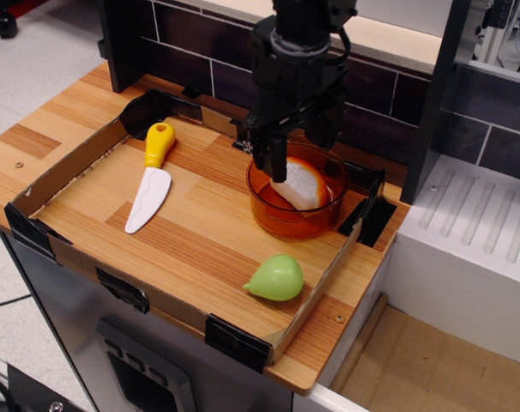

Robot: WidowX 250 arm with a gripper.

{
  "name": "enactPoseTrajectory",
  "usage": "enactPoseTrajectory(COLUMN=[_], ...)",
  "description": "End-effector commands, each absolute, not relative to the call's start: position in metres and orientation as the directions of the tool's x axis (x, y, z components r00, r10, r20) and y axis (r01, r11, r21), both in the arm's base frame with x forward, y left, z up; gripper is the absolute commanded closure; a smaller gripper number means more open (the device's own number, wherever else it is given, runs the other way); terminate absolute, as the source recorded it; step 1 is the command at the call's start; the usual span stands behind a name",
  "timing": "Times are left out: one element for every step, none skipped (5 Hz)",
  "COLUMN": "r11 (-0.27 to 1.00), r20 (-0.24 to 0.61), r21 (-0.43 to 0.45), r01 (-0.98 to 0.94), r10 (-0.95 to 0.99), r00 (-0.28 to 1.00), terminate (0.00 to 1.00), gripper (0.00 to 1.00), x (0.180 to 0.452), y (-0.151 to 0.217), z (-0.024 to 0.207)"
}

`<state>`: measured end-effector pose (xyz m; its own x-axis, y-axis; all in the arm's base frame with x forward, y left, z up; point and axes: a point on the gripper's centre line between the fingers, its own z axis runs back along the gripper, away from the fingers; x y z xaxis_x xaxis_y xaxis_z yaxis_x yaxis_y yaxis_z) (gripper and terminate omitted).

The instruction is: Take sushi out of pot

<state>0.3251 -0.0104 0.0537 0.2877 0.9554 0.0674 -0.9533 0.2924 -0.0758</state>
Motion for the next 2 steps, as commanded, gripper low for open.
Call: enactPoseTrajectory(r11=[0.277, 0.302], r20=[0.108, 0.09], r21=[-0.116, -0.157], r01=[-0.954, -0.94], r10=[0.958, 0.952], r00=[0.265, 0.291], terminate=[0.0, 0.0], gripper=[0.0, 0.0], x=[0.3399, 0.3405], y=[-0.0009, -0.0008], z=[0.0498, 0.0432])
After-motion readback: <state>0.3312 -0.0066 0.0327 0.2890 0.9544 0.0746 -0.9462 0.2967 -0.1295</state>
